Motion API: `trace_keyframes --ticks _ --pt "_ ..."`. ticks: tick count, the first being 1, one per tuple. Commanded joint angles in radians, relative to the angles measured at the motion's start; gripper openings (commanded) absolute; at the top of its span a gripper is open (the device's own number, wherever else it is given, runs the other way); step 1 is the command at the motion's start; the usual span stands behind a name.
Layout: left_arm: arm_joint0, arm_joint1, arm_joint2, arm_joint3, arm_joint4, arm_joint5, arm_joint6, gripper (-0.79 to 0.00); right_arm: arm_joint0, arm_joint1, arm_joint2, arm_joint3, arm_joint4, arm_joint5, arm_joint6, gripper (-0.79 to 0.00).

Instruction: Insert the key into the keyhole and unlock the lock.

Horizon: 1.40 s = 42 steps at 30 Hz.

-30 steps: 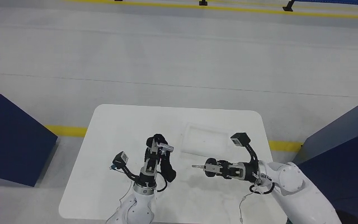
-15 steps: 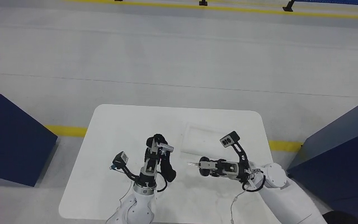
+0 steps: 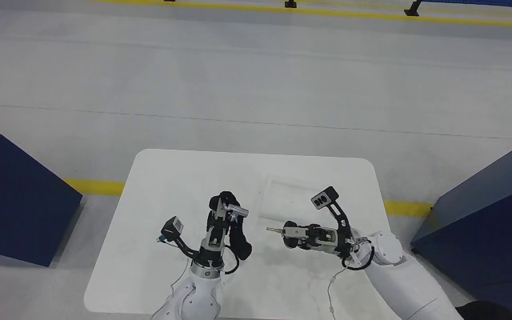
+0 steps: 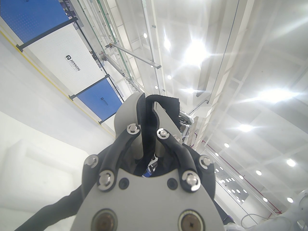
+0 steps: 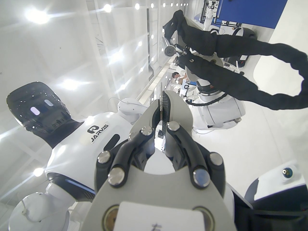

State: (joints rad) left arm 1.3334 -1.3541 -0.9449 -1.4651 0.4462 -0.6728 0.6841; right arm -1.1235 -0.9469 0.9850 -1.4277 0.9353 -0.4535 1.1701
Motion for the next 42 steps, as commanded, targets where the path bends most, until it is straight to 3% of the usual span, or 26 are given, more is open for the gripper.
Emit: trace_keyframes --ticks 1,15,42 --pt "0.000 0.000 0.000 0.000 0.000 0.000 0.000 -0.785 -0.005 -0.002 -0.001 -0.004 -0.007 0.002 -0.027 -0.785" --pt "0.000 0.000 0.000 0.000 0.000 0.000 0.000 -0.785 0.050 -0.066 -0.084 0.062 0.110 0.100 -0.039 -0.785" --pt "0.000 0.000 0.000 0.000 0.000 0.000 0.000 -0.785 0.094 -0.135 -0.087 0.123 0.082 0.123 -0.035 -0.785"
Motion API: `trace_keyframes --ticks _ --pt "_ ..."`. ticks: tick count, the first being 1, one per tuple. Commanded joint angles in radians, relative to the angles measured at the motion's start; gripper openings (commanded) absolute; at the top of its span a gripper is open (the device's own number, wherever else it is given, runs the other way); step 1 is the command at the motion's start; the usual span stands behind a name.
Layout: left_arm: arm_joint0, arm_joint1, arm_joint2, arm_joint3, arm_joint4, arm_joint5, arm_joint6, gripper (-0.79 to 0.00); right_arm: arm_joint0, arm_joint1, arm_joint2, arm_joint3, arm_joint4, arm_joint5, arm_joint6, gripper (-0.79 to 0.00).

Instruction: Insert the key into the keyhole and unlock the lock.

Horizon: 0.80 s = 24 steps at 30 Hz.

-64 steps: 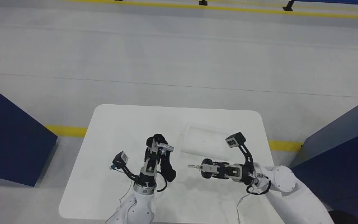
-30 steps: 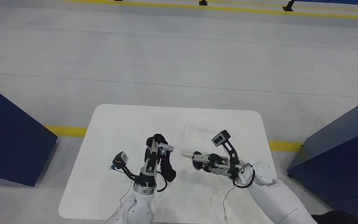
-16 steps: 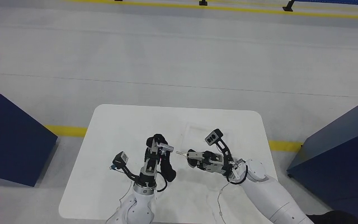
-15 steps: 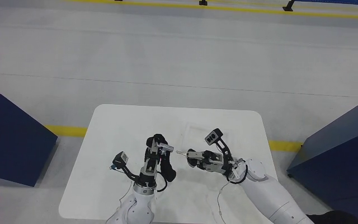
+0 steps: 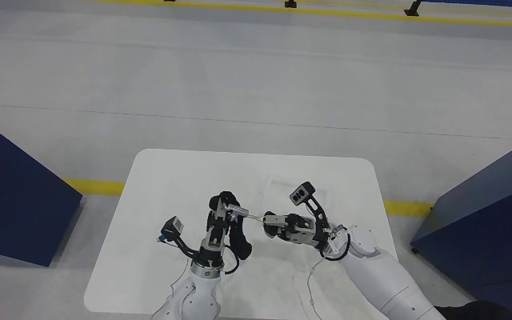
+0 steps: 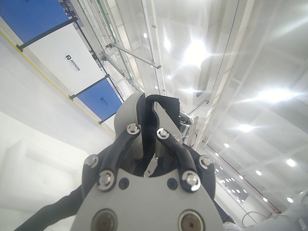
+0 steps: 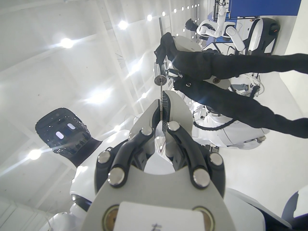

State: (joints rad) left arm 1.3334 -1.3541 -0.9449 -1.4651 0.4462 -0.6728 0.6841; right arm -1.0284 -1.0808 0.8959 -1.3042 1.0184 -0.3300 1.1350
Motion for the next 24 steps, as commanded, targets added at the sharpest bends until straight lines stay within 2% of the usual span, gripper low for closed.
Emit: trace_keyframes --ticks 1,24 --pt "0.000 0.000 0.000 0.000 0.000 0.000 0.000 -0.785 -0.001 -0.003 0.004 0.000 -0.003 -0.001 0.000 -0.785" --pt "0.000 0.000 0.000 0.000 0.000 0.000 0.000 -0.785 -0.037 -0.022 0.065 -0.035 -0.121 -0.058 -0.031 -0.785"
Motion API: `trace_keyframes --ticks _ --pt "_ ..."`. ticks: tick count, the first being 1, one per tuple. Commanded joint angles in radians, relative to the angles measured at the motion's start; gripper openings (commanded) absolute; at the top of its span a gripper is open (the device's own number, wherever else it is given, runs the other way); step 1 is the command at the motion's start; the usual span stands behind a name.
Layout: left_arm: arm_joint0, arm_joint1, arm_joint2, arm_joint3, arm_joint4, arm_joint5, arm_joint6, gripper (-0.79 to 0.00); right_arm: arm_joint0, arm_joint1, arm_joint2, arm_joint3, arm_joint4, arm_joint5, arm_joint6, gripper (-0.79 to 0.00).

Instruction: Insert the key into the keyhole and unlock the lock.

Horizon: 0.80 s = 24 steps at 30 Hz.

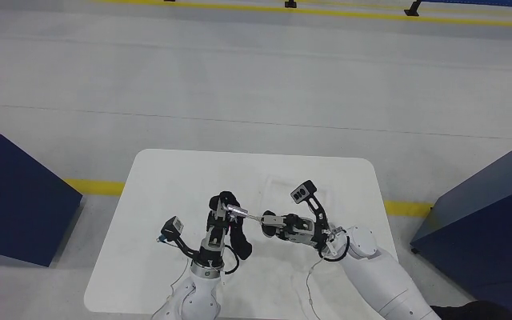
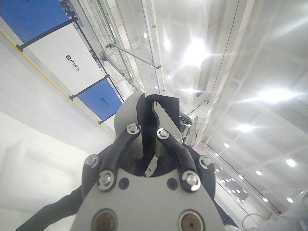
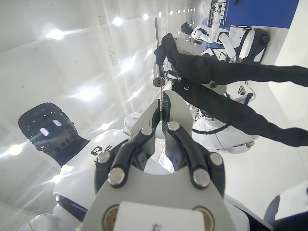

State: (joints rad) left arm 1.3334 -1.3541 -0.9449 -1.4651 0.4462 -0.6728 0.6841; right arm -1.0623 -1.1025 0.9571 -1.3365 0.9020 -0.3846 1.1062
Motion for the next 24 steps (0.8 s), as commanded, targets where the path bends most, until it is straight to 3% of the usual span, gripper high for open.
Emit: trace_keyframes --ticks 1,24 --pt "0.000 0.000 0.000 0.000 0.000 0.000 0.000 -0.785 -0.006 0.000 0.007 -0.005 -0.010 -0.006 -0.004 -0.785" --pt "0.000 0.000 0.000 0.000 0.000 0.000 0.000 -0.785 -0.068 0.001 0.080 -0.048 -0.116 -0.112 -0.017 -0.785"
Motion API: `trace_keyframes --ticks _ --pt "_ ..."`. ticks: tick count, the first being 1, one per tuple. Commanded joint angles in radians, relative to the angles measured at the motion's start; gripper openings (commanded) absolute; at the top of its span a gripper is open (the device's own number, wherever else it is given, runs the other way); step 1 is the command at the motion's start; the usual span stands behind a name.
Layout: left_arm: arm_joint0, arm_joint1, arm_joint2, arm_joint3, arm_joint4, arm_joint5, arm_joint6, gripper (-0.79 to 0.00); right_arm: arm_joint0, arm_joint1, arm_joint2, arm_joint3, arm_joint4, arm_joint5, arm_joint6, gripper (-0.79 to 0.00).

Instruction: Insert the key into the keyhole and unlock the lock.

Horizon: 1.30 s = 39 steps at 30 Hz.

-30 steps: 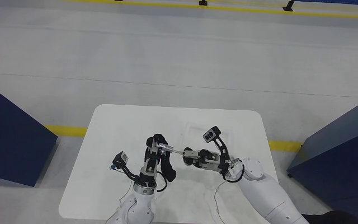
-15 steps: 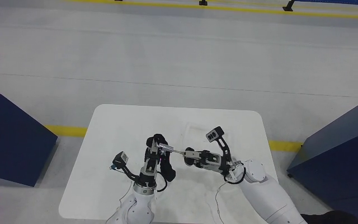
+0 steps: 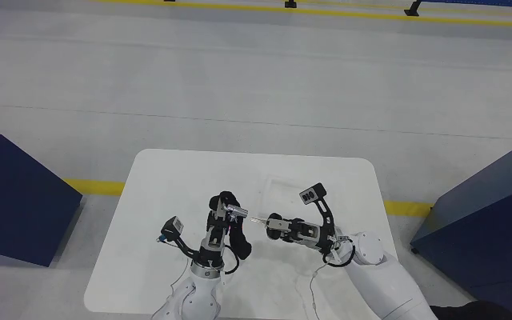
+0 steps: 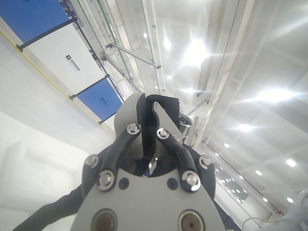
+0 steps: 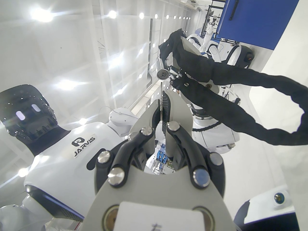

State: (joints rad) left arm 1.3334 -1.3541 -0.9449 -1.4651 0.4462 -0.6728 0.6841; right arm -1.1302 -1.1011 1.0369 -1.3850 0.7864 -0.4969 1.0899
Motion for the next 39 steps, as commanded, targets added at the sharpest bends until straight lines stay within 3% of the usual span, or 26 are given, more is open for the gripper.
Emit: trace_keyframes --ticks 1,39 --pt "0.000 0.000 0.000 0.000 0.000 0.000 0.000 -0.785 0.000 0.000 0.000 0.000 0.000 0.000 0.000 -0.785" --pt "0.000 0.000 0.000 0.000 0.000 0.000 0.000 -0.785 -0.003 -0.030 0.011 -0.012 -0.029 0.033 -0.036 -0.785"
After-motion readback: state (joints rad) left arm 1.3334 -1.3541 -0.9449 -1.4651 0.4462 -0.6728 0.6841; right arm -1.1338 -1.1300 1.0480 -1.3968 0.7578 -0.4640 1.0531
